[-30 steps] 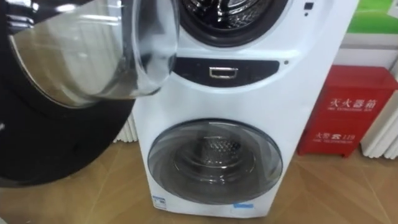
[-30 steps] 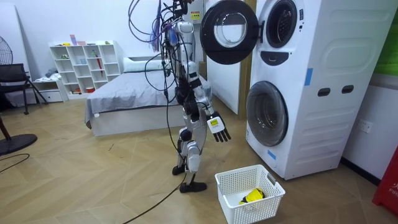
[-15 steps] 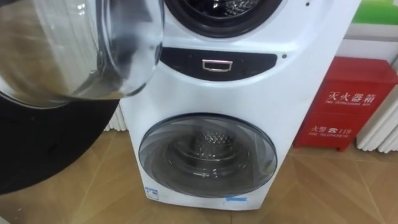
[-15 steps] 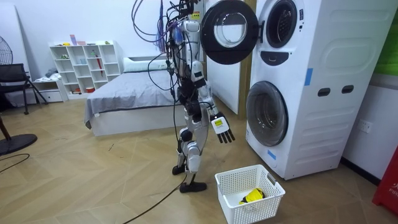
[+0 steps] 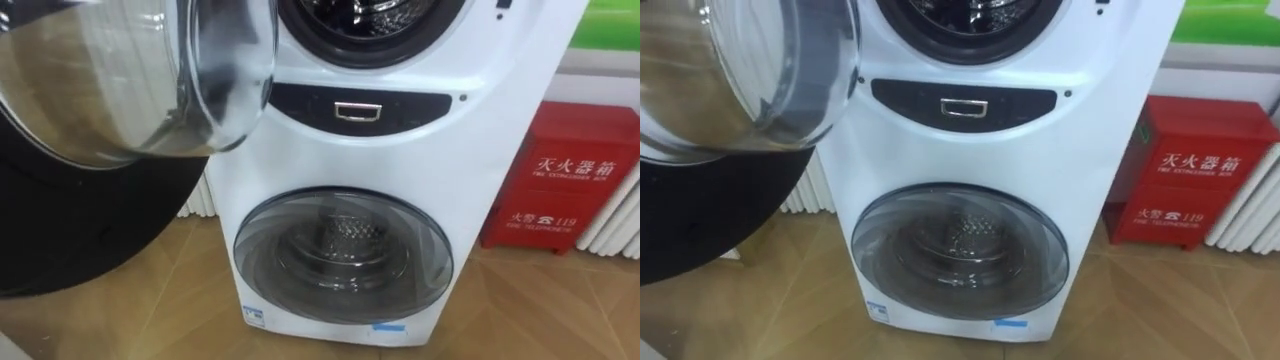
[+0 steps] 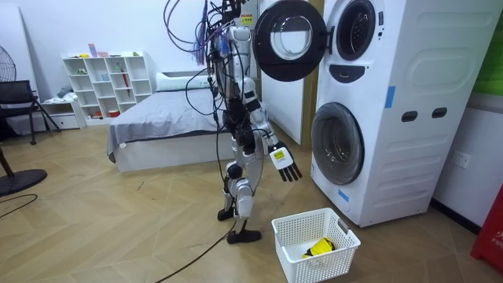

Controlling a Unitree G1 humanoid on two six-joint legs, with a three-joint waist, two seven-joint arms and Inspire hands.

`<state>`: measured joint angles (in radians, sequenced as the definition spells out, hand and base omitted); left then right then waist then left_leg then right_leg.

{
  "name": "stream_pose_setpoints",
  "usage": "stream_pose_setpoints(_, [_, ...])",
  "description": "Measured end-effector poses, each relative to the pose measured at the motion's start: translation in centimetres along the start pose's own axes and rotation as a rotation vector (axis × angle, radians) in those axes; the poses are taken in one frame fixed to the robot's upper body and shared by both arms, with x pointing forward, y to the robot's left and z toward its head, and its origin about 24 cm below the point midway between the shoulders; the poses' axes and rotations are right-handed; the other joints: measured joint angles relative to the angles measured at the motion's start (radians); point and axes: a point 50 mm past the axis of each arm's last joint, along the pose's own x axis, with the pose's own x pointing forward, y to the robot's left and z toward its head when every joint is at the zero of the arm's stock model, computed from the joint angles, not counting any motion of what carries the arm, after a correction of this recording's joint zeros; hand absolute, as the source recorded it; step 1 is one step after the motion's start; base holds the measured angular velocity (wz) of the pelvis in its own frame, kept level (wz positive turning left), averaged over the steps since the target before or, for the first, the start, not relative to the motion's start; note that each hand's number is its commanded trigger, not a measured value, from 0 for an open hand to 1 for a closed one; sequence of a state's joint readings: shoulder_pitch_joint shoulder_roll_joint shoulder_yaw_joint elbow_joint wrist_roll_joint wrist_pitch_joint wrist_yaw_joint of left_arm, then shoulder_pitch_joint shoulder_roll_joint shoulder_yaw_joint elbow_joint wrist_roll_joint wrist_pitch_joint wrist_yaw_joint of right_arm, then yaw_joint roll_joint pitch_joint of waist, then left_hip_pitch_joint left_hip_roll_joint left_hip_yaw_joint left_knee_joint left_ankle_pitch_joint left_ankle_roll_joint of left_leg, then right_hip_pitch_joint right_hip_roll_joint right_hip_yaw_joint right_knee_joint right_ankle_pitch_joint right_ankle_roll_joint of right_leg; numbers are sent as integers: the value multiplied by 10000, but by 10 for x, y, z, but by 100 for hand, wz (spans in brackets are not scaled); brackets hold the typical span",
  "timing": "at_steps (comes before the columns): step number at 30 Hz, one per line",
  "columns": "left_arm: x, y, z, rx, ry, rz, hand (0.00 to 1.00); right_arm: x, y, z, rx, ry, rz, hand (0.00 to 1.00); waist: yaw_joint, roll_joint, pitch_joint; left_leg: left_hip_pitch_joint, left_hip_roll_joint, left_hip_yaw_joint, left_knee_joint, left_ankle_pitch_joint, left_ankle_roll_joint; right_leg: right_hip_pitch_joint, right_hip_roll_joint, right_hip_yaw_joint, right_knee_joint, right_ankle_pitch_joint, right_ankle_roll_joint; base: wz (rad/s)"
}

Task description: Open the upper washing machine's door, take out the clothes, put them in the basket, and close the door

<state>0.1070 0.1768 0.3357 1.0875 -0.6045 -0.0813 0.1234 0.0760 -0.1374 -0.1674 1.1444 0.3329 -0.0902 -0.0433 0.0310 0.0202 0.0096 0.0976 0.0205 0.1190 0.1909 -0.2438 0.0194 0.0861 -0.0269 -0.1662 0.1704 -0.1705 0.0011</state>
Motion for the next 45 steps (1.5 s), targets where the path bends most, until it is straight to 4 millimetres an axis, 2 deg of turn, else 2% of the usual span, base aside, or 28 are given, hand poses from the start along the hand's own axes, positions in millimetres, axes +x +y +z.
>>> stream_pose_setpoints(1, [1, -1, 8, -273, -183, 5, 0, 0, -1, 2, -36, -80, -31, 0, -3, 45, -1, -2, -5, -13, 2, 0, 0, -5, -2, -5, -9, 0, 0, 5])
stream_pose_setpoints(4, [4, -14, 60, -1621, -1726, -338, 0, 0, -10, 6, -193, -306, -204, 0, 4, 205, -49, 9, -28, -55, 12, 12, 1, -3, -11, -17, -18, 0, 1, 1])
stream_pose_setpoints(6, [-1, -23, 112, -2239, -3328, -746, 0, 0, -14, 8, -322, -446, -232, 0, 37, 257, -79, 4, -18, -58, 40, 22, 0, -39, 0, 10, 6, 0, 0, -2])
stream_pose_setpoints(7, [-3, -24, 123, -2332, -3653, -820, 0, 0, -15, 9, -385, -478, -260, 0, 31, 305, -93, 3, -17, -58, 45, 21, 0, -31, 6, 29, 3, 0, 0, -8])
stream_pose_setpoints(10, [-18, -36, 177, -2532, -5280, -1423, 0, -2, -23, 6, -675, -537, -417, 0, 6, 494, -152, 24, -47, -145, -13, 22, 0, -41, -8, 52, -28, 0, 0, -7])
stream_pose_setpoints(11, [-22, -39, 184, -2558, -5545, -1580, 0, -3, -23, 6, -684, -546, -423, 0, 2, 523, -164, 25, -53, -181, -46, 22, 1, -39, -10, 35, -40, 0, 0, 0])
stream_pose_setpoints(15, [-49, -56, 230, -3080, -7175, -2434, 0, -5, -28, 7, -467, -744, -600, 0, 36, 628, -124, 106, -78, -270, -53, 25, 4, -30, -21, 141, -35, -1, 2, -9])
stream_pose_setpoints(16, [-53, -58, 236, -3082, -7373, -2555, 0, -5, -28, 7, -491, -783, -576, 0, 9, 627, -123, 109, -80, -270, -53, 25, 4, -29, -21, 141, -35, -1, 2, -4])
stream_pose_setpoints(18, [-71, -69, 261, -3200, -8177, -3172, 0, -6, -30, 6, -495, -798, -616, 0, 20, 623, -123, 105, -82, -272, -57, 25, 4, -33, -20, 152, -33, -1, 2, 0])
stream_pose_setpoints(21, [-99, -81, 287, -3460, -9332, -3857, 0, -6, -30, 6, -662, -788, -593, 0, 42, 621, -123, 106, -90, -229, -78, 25, 4, -95, -18, 262, -23, -1, 2, -9])
stream_pose_setpoints(24, [-122, -93, 304, -3220, -10266, -4498, 0, -6, -28, 6, -839, -773, -381, 0, -63, 601, -121, 38, -105, -258, -82, 25, 4, -152, -22, 266, -19, -1, 3, -1])
stream_pose_setpoints(28, [-152, -116, 305, -2046, -11242, -5434, 0, -5, -23, 4, -1033, -548, -46, 0, -131, 485, -75, -29, -133, -410, -65, 31, 15, -175, -52, 219, -21, -1, 3, 16])
stream_pose_setpoints(30, [-177, -142, 301, -1310, -11780, -6728, 0, -4, -13, 6, -1518, -502, 400, 0, -253, 372, -16, -102, -162, -505, -15, 60, 65, -183, -84, 148, -17, 4, 11, 25])
stream_pose_setpoints(31, [-182, -149, 299, -1142, -11836, -7070, 0, -3, -10, 8, -1606, -495, 538, 0, -282, 364, -15, -143, -162, -511, -6, 66, 75, -196, -85, 153, -25, 19, 36, 16])
stream_pose_setpoints(33, [-197, -173, 285, -576, -11938, -8119, 0, 0, 5, 14, -2121, -488, 1069, 0, -639, 373, 16, -213, -177, -523, 21, 109, 126, -163, -119, 152, -17, 58, 90, 7])
stream_pose_setpoints(34, [-197, -177, 281, -585, -11836, -8281, 0, 1, 9, 16, -2268, -519, 1187, 0, -723, 381, 18, -213, -189, -522, 34, 112, 129, -160, -125, 159, -16, 58, 91, 4])
stream_pose_setpoints(37, [-199, -201, 254, -585, -11180, -9142, 0, 0, 18, 12, -2735, -306, 1577, 0, -1051, 344, 25, -245, -261, -650, 69, 143, 177, -119, -164, 222, -13, 71, 112, 11])
stream_pose_setpoints(39, [-210, -225, 222, -181, -10666, -10408, 0, 0, 23, 9, -3018, -163, 1811, 0, -1236, 309, 44, -331, -327, -661, 57, 212, 255, -208, -240, 291, -2, 89, 145, 10])
stream_pose_setpoints(41, [-217, -243, 198, 375, -10219, -11256, 0, 0, 30, 8, -3366, -91, 2043, 0, -1407, 256, 78, -351, -322, -636, 32, 237, 287, -236, -275, 289, 7, 107, 175, -2])
stream_pose_setpoints(45, [-231, -261, 170, 1200, -10147, -12082, 0, -1, 43, 8, -3888, -9, 2565, 0, -1669, 12, 50, -485, -337, -618, 9, 249, 308, -356, -302, 281, 11, 129, 212, 1])
